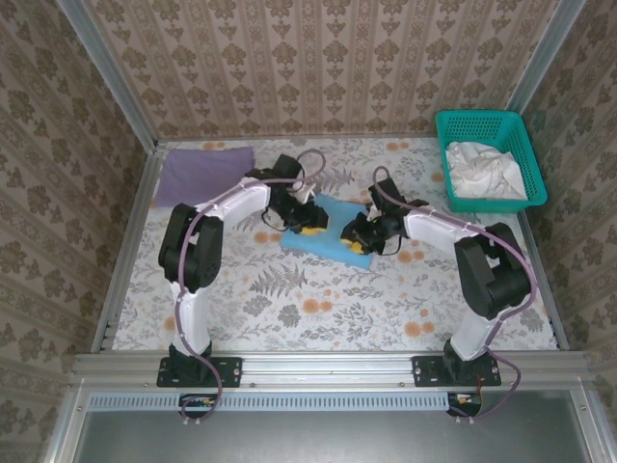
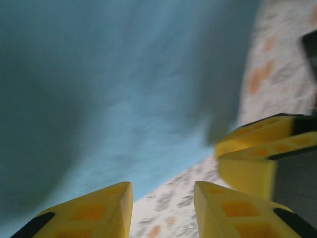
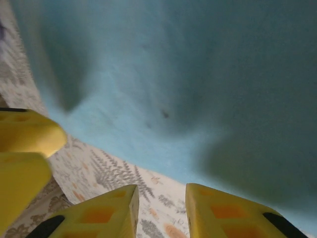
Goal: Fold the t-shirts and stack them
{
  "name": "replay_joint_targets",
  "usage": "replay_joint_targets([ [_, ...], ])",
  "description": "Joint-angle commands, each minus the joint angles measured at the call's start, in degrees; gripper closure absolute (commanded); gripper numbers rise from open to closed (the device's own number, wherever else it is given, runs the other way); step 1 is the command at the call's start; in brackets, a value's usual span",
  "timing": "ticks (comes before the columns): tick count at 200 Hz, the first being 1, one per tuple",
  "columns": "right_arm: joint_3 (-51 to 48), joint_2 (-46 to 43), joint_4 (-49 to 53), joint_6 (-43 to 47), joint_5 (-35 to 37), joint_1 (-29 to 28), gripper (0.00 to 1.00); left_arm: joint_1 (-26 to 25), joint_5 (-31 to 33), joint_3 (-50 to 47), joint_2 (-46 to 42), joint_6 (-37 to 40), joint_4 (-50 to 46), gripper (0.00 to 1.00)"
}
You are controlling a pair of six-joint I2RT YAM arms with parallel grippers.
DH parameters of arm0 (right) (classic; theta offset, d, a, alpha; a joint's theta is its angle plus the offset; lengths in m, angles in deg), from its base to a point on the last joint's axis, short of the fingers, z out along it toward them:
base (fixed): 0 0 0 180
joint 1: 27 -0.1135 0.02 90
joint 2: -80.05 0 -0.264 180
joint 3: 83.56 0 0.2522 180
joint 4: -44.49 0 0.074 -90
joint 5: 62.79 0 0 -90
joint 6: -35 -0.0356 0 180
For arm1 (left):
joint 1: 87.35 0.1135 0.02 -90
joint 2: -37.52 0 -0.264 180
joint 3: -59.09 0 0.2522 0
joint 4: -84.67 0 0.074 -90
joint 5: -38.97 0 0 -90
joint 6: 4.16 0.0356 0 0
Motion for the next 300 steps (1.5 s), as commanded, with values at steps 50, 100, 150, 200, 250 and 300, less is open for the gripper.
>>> replay_joint_targets([
  [50, -8.71, 7.14, -6.49, 1.96, 4.22, -1.64, 0.73, 1.76, 7.70, -16.94, -3.40, 3.23, 4.62, 0.65],
  [100, -18.30, -1.39, -8.07, 7.11, 3.65, -5.29, 0.70, 1.06, 6.80, -27.80, -16.72, 6.04, -2.39, 0.59],
  [150, -15.97, -13.02, -8.71, 4.94, -0.98, -5.69, 0.56, 4.35, 6.14, -20.20, -24.65, 3.45, -10.22, 0.48],
  [200, -8.71, -7.73, -11.82, -2.65, -0.82, 3.01, 0.69, 5.28, 0.78, 2.41, -8.96, 2.02, -6.14, 0.61],
  [250, 2.73, 5.99, -6.95, 0.78, -0.08, 6.33, 0.79, 5.22, -2.36, 15.29, 7.79, 2.67, -4.58, 0.64],
  [300, 8.31, 15.02, -4.43, 3.91, 0.57, 9.51, 0.79, 6.51, 10.27, 13.72, 13.16, 1.26, -1.99, 0.66],
])
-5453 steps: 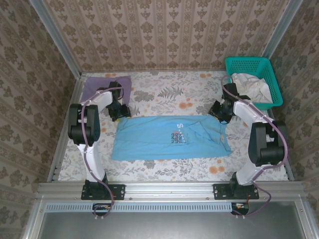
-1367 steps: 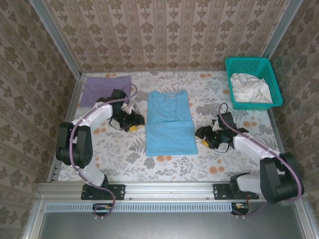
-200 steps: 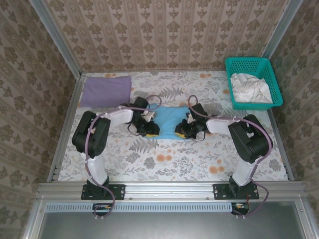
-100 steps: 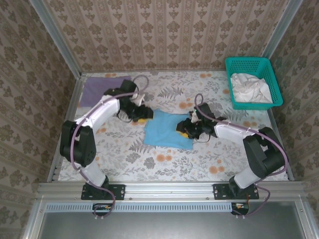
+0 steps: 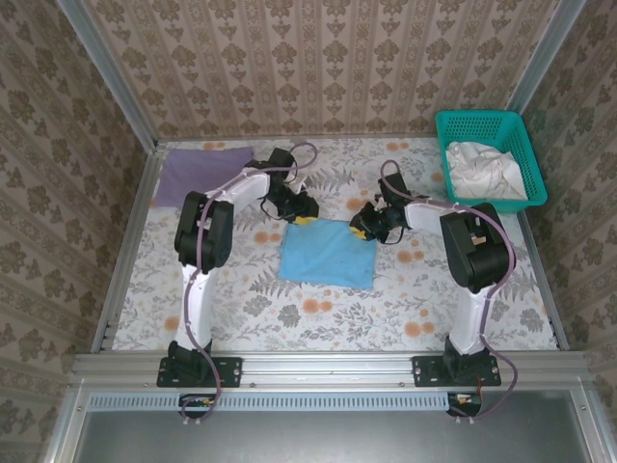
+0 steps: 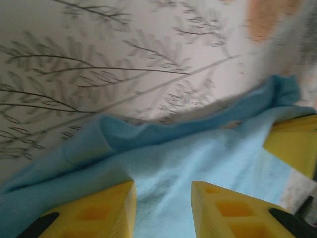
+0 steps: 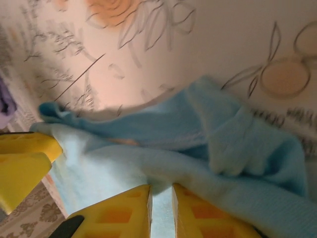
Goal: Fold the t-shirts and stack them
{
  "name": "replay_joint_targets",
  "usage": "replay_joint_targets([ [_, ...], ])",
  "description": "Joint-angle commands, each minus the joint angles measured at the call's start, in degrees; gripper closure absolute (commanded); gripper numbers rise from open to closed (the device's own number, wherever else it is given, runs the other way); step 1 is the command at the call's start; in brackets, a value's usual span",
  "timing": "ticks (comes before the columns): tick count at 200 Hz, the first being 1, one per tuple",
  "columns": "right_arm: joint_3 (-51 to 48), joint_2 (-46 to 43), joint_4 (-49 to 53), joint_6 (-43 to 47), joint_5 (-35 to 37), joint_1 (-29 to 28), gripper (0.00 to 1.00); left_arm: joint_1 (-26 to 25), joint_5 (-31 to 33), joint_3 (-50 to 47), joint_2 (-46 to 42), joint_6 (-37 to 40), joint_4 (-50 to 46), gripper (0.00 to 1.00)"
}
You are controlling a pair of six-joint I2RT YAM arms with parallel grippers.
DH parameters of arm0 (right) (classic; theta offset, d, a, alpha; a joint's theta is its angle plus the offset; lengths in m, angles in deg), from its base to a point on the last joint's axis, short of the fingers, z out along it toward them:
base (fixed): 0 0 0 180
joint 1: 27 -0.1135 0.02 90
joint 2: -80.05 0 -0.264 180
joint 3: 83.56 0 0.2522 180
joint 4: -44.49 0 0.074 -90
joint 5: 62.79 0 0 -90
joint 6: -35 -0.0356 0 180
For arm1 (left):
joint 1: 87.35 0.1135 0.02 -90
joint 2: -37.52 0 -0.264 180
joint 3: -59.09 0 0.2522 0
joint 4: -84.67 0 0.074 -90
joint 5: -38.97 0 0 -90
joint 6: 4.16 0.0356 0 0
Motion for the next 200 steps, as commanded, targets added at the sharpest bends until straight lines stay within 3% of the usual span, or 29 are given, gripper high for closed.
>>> replay_joint_targets([
  [1, 2.49, 3.16, 3.55, 2.62, 1.24, 2.06, 0.79, 1.43, 7.30, -0.82, 0.13, -1.17, 0.86, 0.66],
  [48, 2.88, 4.92, 1.54, 1.07, -0.96, 3.27, 0.70, 3.27, 15.80, -11.32, -4.59, -2.26, 3.80, 0.67],
  [77, -0.26, 3.39, -3.66, -1.28, -3.99, 4.38, 0.64, 4.41, 17.23, -14.65, -7.17, -2.15, 4.27, 0.67],
  [97, -2.20, -0.42, -5.64, -2.33, -3.98, 5.14, 0.60, 5.29, 16.89, -15.14, -10.24, -2.04, 3.34, 0.59],
  [131, -5.16, -5.32, -8.87, -4.83, -5.15, 6.48, 0.59, 6.16, 12.74, -18.54, -18.81, -3.58, 3.15, 0.33],
  [146, -6.45, -6.59, -10.13, -5.69, -5.75, 6.77, 0.60, 6.71, 7.10, -20.85, -21.30, -4.30, 4.22, 0.24],
  [167, -8.69, -8.36, -11.13, -6.04, -6.29, 6.68, 0.61, 6.64, -0.51, -22.90, -21.93, -2.15, 3.86, 0.19],
  [200, -13.30, -11.05, -12.24, -5.66, -7.09, 6.21, 0.59, 6.09, -2.39, -26.54, -20.00, 1.15, 2.64, 0.16],
])
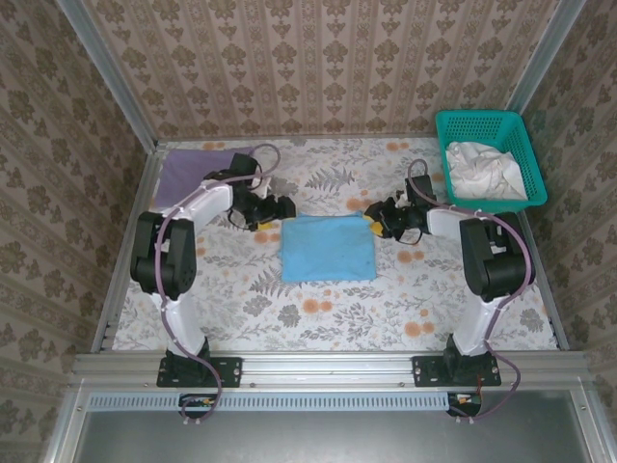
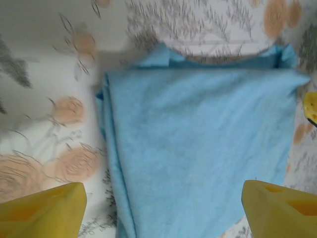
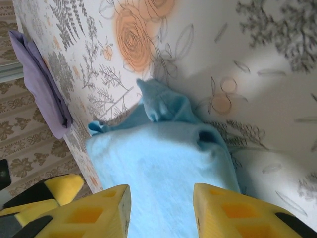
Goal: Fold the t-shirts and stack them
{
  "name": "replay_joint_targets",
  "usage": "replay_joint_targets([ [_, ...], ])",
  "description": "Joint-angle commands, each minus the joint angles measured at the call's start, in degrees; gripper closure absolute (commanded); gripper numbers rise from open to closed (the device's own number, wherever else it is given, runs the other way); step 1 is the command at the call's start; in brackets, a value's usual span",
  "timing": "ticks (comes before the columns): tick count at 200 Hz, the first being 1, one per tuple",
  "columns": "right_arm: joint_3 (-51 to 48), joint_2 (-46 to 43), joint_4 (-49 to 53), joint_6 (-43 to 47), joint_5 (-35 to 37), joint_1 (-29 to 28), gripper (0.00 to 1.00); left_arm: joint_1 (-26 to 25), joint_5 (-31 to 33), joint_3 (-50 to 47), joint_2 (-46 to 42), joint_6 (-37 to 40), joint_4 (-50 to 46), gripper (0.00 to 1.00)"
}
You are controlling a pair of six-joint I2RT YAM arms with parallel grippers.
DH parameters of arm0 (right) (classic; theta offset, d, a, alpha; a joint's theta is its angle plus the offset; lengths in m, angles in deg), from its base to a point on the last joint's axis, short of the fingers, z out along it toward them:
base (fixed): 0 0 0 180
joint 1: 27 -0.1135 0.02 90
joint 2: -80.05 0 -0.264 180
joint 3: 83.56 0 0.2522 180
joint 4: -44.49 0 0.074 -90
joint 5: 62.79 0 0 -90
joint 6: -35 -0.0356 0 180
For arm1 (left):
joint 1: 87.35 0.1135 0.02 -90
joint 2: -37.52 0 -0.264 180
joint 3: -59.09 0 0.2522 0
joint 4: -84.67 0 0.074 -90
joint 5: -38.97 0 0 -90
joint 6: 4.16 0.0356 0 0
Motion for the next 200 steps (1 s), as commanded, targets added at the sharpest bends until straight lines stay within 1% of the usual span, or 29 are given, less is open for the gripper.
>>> replay_joint_targets([
  [1, -3.11, -2.87, -1.42, -0.56, -1.11, -0.64, 0.59, -0.55, -5.02, -3.02, 1.77, 2.90, -2.82, 0.16],
  [8, -3.74, -3.17, -1.41, -0.33, -1.36, -0.88, 0.59, -0.75, -5.03, -3.21, 2.45, 2.75, -2.96, 0.17],
  [11, -4.02, -3.29, -1.35, -0.24, -1.46, -0.97, 0.59, -0.88, -6.56, -3.24, 2.69, 2.79, -3.11, 0.17],
  [20, -4.65, -3.61, -1.25, -0.10, -1.65, -1.47, 0.59, -1.23, -7.48, -3.35, 3.16, 2.75, -3.83, 0.17],
  [37, -5.34, -3.97, -1.11, 0.11, -1.53, -2.61, 0.59, -1.23, -8.48, -5.06, 2.68, 1.90, -3.88, 0.18],
  [54, -5.44, -3.74, -0.89, 0.21, -1.18, -3.92, 0.58, -1.19, -10.93, -6.35, 2.38, 1.73, -3.97, 0.19],
  [76, -5.80, -2.97, -1.87, -0.33, -0.53, -5.28, 0.58, -1.07, -15.40, -7.12, 2.41, 1.54, -3.90, 0.26],
  [93, -5.99, -2.00, -3.06, -1.40, -0.43, -5.88, 0.58, -1.10, -20.19, -7.88, 2.12, 0.35, -2.74, 0.31],
  [104, -6.11, -1.55, -3.91, -2.14, -0.35, -6.03, 0.58, -1.10, -22.62, -8.08, 1.91, -0.26, -2.14, 0.33],
  [131, -5.40, -0.69, -4.06, -2.51, -0.42, -6.23, 0.58, -1.10, -27.06, -9.08, 0.19, -1.70, -0.77, 0.33],
  [158, -4.29, 0.09, -2.76, -2.49, -0.26, -6.46, 0.58, -0.92, -32.98, -11.79, -2.24, -5.42, 1.32, 0.33],
  [171, -3.72, 0.44, -1.73, -2.47, 0.22, -6.42, 0.58, -0.75, -34.11, -13.17, -4.16, -6.55, 1.31, 0.32],
  [192, -2.78, 0.93, 0.42, -2.37, 1.19, -6.47, 0.58, 0.73, -34.70, -15.96, -7.65, -7.90, 0.18, 0.26],
  [200, -2.52, 1.22, 1.13, -2.40, 1.62, -6.47, 0.57, 1.67, -33.95, -17.12, -8.91, -7.78, -1.06, 0.22],
])
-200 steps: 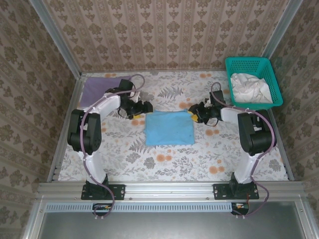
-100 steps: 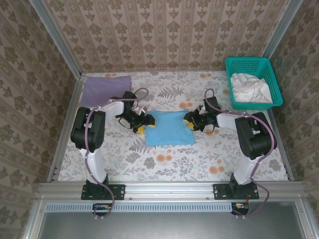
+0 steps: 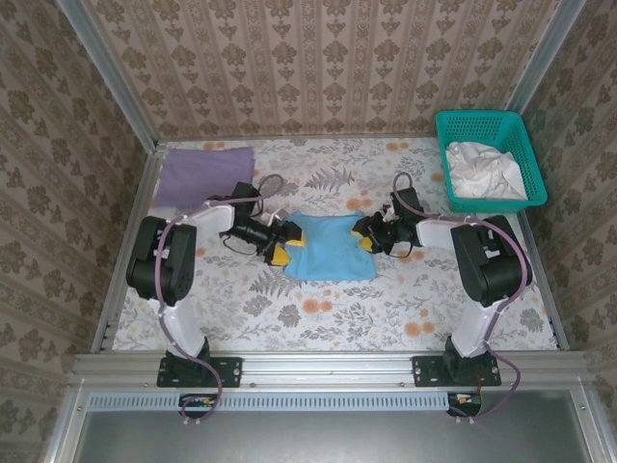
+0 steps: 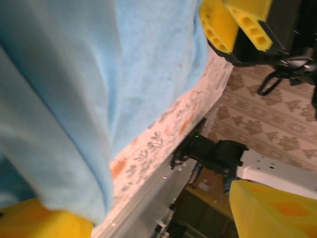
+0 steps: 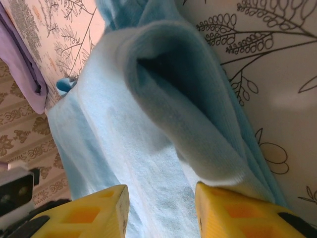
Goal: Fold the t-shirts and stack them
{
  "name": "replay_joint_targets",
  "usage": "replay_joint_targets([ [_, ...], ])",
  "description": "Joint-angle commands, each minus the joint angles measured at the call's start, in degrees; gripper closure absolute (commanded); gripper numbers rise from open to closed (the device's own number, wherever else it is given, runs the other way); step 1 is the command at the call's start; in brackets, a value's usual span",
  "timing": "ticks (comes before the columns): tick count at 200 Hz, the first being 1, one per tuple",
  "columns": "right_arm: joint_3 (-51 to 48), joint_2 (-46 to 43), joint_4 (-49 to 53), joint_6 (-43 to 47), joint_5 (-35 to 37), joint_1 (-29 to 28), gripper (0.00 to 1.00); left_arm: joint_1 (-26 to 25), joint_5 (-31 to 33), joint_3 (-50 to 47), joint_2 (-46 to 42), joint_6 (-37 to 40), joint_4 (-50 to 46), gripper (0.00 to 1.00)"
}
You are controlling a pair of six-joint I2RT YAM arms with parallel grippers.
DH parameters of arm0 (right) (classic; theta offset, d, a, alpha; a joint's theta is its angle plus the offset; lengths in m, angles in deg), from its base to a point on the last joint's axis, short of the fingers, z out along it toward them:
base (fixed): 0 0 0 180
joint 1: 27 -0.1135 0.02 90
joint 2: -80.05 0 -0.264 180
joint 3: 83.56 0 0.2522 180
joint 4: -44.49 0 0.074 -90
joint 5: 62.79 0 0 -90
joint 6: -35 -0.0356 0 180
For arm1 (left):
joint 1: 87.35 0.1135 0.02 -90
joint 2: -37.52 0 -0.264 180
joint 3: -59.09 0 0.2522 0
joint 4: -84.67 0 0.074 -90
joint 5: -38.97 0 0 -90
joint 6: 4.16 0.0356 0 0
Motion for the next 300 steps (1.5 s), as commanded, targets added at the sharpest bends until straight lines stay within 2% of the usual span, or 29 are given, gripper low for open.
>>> replay_joint_targets([
  [1, 1.78, 1.65, 3.40, -0.32, 1.74, -0.55, 0.58, 2.44, -3.32, -2.78, -4.87, -2.09, -2.22, 0.21],
  [13, 2.02, 2.03, 4.29, -0.35, 2.24, -0.51, 0.57, 4.11, -0.11, -3.63, -6.33, 0.37, -6.52, 0.18],
  [30, 2.22, 2.31, 4.58, -0.42, 2.52, -0.58, 0.55, 6.05, 8.38, -2.96, -7.41, 4.68, -13.76, 0.15],
  [44, 2.25, 2.40, 4.76, -0.48, 2.61, -0.57, 0.55, 6.63, 13.40, -2.60, -7.75, 5.14, -14.60, 0.14],
  [66, 2.51, 2.68, 5.34, -0.08, 2.61, -0.54, 0.55, 5.56, 13.03, -0.59, -4.82, 3.98, -10.81, 0.12],
  [100, 2.72, 2.11, 6.65, 1.00, 2.66, -0.56, 0.54, 2.22, 15.48, 9.12, 3.78, 4.28, -9.54, 0.12],
  [142, 1.84, 1.17, 6.27, 0.99, 2.96, -0.64, 0.54, -0.27, 34.00, 15.49, 9.95, 8.38, -13.28, 0.16],
  [157, 1.82, 0.94, 6.51, 1.25, 3.05, -0.65, 0.53, -0.71, 35.39, 13.76, 10.00, 8.37, -10.49, 0.16],
  [178, 2.05, 1.07, 7.02, 2.02, 3.40, -0.63, 0.53, -1.42, 32.64, 13.27, 12.38, 8.25, -6.41, 0.17],
  [203, 2.15, 1.64, 6.79, 2.11, 3.22, -0.67, 0.52, -2.87, 28.41, 15.24, 16.36, 7.80, -2.46, 0.30],
  [219, 1.90, 1.46, 6.96, 2.21, 3.30, -0.61, 0.53, -3.90, 27.84, 15.43, 16.72, 6.51, 2.14, 0.35],
  [238, 1.53, 0.93, 7.09, 2.32, 3.31, -0.67, 0.52, -4.76, 26.17, 16.64, 18.14, 4.50, 4.63, 0.46],
  [288, 0.39, -2.16, 9.16, 3.90, 4.26, -0.66, 0.52, -8.32, 31.78, 21.04, 21.56, 4.41, 5.46, 0.65],
  [300, 0.41, -3.12, 10.19, 4.56, 4.39, -0.62, 0.53, -8.47, 34.09, 21.83, 22.09, 4.15, 5.78, 0.73],
])
